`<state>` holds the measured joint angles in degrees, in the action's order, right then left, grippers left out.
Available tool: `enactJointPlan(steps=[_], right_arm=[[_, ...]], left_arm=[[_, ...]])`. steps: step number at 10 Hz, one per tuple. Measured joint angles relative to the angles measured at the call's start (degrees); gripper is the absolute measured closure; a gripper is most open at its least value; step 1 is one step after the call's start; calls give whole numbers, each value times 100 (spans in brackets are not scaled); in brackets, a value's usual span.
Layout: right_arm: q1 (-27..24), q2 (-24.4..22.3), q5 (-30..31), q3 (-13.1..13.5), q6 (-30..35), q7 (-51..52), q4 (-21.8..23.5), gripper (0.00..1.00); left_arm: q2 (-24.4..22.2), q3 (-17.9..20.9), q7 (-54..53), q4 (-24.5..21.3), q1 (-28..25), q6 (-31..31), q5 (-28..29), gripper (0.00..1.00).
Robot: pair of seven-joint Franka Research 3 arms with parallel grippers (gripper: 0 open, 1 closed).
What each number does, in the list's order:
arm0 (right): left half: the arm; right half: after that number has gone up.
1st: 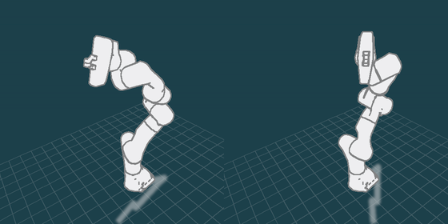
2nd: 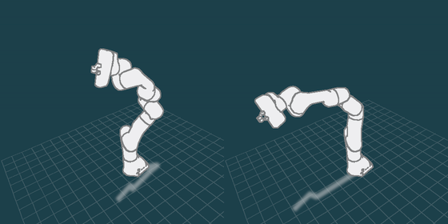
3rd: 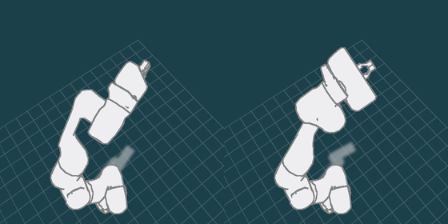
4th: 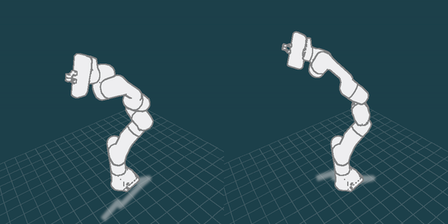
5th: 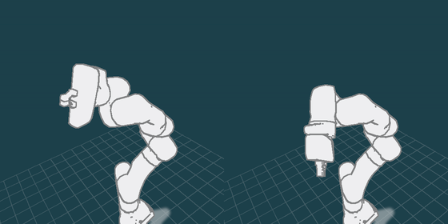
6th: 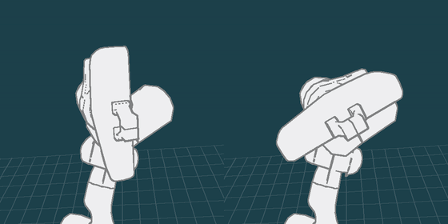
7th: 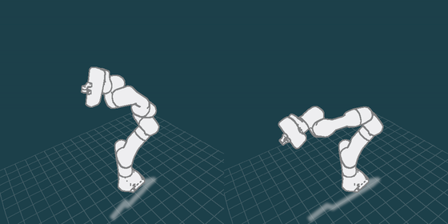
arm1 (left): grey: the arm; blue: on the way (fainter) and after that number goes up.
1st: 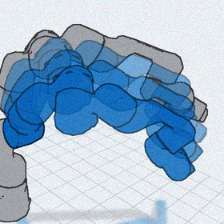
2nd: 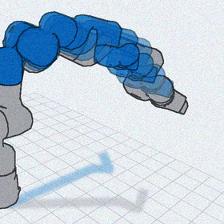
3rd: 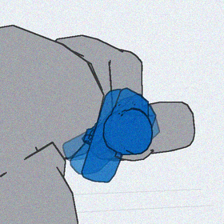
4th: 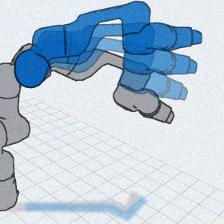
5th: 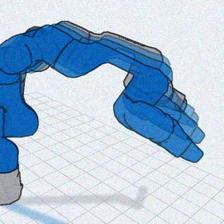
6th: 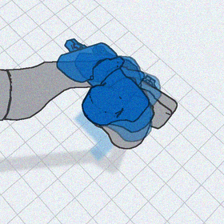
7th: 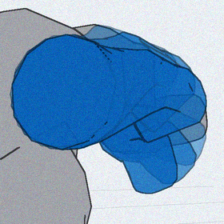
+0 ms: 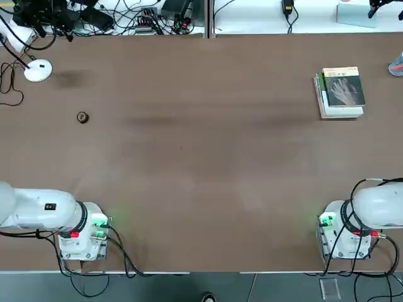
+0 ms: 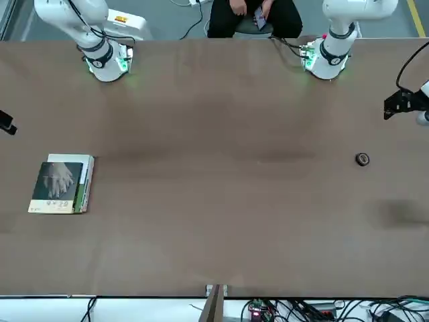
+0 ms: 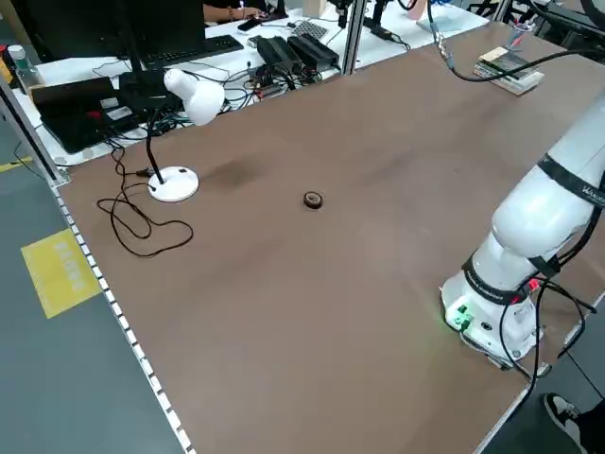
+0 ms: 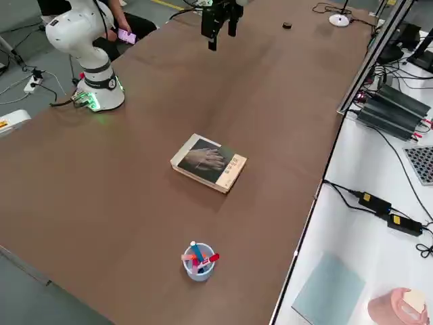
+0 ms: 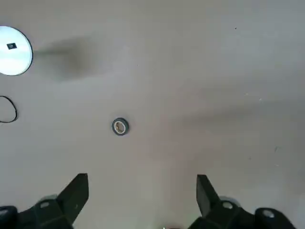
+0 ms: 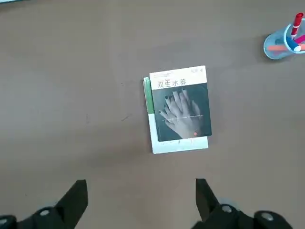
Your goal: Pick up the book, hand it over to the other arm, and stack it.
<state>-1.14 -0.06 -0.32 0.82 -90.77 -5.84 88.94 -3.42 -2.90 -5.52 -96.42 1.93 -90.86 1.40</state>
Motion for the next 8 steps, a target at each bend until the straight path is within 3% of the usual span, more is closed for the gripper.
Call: enactJointPlan(steps=[8], right_arm=[[82,0,167,-93,237,1,-67,0]], left_arm=[[0,0,0,0,0,0,0,0]])
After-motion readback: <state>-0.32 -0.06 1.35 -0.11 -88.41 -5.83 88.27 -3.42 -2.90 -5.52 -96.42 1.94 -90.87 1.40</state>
